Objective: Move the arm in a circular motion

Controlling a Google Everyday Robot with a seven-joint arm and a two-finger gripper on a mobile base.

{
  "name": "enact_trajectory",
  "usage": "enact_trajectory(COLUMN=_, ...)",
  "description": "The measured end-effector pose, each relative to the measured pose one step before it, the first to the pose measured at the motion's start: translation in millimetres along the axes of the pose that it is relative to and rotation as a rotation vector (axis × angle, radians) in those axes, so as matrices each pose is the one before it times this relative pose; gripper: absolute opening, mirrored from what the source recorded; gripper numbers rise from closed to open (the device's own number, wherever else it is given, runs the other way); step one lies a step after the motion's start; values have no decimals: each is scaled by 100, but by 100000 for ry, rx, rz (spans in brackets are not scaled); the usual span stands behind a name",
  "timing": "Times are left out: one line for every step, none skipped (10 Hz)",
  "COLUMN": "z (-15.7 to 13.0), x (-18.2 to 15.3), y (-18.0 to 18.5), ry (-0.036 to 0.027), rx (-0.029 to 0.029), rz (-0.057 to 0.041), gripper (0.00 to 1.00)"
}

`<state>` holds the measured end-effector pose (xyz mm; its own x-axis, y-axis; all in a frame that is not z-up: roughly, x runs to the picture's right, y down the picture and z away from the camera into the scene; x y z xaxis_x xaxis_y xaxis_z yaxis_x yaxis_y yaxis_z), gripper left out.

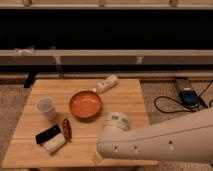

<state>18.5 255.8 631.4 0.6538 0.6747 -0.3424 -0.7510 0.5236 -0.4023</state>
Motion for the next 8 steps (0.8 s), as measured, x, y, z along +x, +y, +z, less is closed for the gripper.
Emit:
enact_trajectory(z=-306, x=282, y=-2263, ry=1260, rx=955, rz=2264, gripper=80)
enact_trajectory(z=-89, x=-140, y=-2041, ry=1396, rx=648, rz=1085, gripper=80)
enact_trajectory(z=44, x=-483, y=-1822, ry=1097, rx=133, rz=749, gripper=80)
enact_trajectory(z=53, x=-617, y=-2243, ry=1512, rx=503, rz=777, gripper=80)
enact_trajectory(z=-27, x=-518, y=-1772, ry=1316, rx=554, rz=653, gripper=80)
enact_trajectory(z=-141, x=-466, y=-1309, ry=1113, rx=455, rz=640, gripper=80)
enact_trajectory(z=-199, x=-707, y=-1734, ry=1043, rx=1175, rz=170, gripper=80)
enact_trajectory(z=-327, x=-905, y=-1958, ry=491, rx=1516, rz=-307, gripper=80)
